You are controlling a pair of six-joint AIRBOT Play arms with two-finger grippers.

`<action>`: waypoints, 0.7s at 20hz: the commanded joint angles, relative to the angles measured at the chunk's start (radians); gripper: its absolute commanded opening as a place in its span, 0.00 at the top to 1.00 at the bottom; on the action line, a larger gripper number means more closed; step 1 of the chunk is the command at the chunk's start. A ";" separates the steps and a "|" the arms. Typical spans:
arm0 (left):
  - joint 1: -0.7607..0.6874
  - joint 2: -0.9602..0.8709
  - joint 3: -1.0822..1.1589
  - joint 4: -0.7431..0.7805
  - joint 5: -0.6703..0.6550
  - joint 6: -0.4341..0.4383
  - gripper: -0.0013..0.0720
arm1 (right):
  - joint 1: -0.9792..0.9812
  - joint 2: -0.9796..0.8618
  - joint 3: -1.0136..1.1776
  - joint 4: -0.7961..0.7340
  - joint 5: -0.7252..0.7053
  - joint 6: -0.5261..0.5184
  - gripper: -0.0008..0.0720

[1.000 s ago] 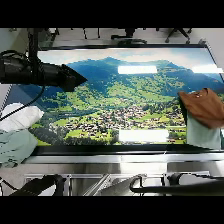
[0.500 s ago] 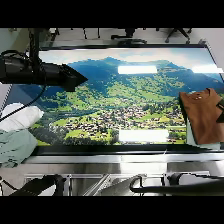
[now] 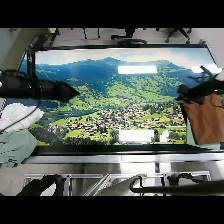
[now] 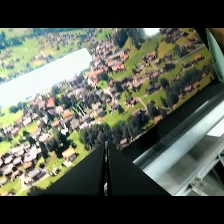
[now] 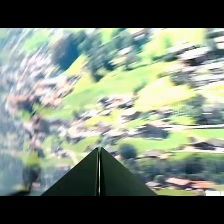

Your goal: Fold the shirts.

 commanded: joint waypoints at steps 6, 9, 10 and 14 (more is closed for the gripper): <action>-0.159 0.295 -0.557 0.001 0.143 -0.109 0.96 | 0.505 0.294 -0.562 0.030 -0.317 -0.019 0.96; -0.160 0.346 -0.613 0.002 0.163 -0.111 0.96 | 0.522 0.307 -0.566 0.035 -0.314 -0.020 0.96; -0.160 0.359 -0.622 0.002 0.163 -0.111 0.96 | 0.522 0.306 -0.566 0.043 -0.298 -0.019 0.96; -0.160 0.409 -0.642 0.002 0.166 -0.111 0.96 | 0.522 0.306 -0.566 0.046 -0.275 -0.020 0.96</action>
